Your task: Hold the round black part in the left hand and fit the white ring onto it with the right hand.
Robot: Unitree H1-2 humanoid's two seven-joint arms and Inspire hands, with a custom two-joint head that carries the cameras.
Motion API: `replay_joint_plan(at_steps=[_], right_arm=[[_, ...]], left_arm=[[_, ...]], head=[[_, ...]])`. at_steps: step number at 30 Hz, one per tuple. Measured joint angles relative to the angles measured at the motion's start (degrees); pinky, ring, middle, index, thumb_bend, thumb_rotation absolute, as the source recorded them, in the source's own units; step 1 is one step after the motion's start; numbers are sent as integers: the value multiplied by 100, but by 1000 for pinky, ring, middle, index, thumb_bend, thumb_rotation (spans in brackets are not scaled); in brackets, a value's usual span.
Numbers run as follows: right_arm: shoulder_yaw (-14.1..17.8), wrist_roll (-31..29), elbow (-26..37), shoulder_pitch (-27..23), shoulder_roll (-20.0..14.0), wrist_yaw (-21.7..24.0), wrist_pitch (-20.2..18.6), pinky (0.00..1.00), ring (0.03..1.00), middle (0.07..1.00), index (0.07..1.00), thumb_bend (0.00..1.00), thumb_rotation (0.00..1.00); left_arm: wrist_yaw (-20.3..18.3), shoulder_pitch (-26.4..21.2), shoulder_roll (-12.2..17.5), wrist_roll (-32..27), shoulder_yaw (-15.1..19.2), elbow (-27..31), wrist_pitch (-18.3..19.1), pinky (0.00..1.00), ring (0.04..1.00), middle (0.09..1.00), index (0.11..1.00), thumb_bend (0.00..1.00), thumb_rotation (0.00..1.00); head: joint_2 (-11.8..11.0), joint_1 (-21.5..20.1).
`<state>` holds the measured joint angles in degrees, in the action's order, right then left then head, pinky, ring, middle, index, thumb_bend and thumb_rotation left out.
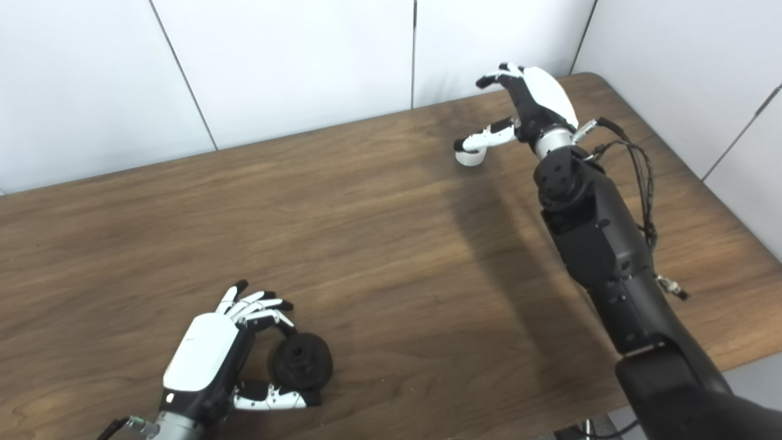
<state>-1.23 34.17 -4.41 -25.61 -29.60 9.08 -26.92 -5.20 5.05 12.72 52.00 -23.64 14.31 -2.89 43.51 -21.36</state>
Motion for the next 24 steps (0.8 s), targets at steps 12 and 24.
replay_joint_plan(at_steps=[12,24], right_arm=[[-199,452,-861,-392,-81,511,1,1000,1000,1000,798,947,284],[-540,696,-1434,-558,83,608,1,1000,1000,969,772,935,364]], left_arm=[[11,22,-18,3,-1,4,0,983,863,766,486,522,48],[56,72,-25,14,-3,13,1,972,862,764,486,521,48]], head=[[-79,97],[-71,158]])
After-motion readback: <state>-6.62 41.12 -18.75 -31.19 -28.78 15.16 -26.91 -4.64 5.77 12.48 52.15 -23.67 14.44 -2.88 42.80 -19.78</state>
